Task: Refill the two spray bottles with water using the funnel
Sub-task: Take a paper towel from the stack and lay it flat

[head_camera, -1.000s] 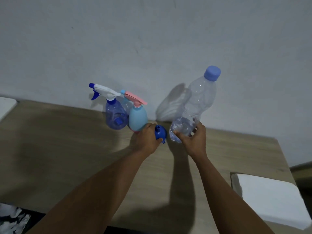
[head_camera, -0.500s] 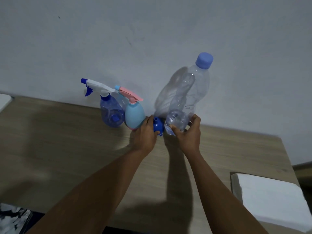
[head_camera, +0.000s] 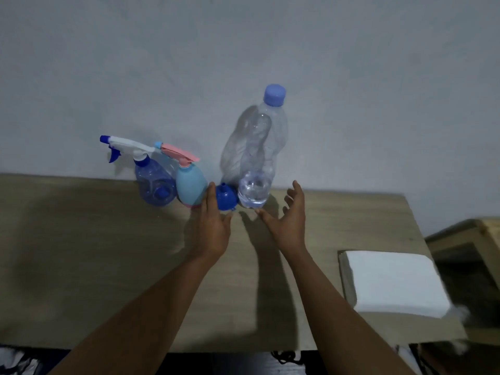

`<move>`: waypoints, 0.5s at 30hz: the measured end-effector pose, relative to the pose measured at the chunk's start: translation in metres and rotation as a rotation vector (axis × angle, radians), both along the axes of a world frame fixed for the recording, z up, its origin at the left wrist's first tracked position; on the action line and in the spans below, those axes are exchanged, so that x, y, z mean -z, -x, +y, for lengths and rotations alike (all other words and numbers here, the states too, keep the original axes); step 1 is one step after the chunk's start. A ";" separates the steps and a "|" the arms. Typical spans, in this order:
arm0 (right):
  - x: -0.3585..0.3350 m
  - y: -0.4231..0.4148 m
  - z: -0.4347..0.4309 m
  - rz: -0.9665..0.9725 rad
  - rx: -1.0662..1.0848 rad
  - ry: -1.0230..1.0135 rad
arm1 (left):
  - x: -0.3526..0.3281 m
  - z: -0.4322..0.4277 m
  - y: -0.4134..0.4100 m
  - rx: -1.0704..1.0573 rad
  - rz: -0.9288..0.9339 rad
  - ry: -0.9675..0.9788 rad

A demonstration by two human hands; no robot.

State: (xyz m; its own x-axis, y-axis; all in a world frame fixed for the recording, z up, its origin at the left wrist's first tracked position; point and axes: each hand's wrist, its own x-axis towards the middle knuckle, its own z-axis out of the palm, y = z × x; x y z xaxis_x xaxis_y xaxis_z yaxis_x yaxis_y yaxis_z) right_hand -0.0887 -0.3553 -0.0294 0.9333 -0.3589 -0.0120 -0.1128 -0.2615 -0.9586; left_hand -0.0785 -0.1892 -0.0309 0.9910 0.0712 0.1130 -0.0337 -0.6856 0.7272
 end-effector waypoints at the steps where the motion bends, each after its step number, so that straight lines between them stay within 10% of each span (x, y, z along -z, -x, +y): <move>1: -0.003 0.013 -0.007 0.002 0.035 -0.004 | -0.009 -0.006 0.016 -0.006 -0.019 0.049; 15: -0.021 0.206 -0.223 0.114 0.449 0.219 | -0.008 -0.173 0.158 0.208 0.458 0.145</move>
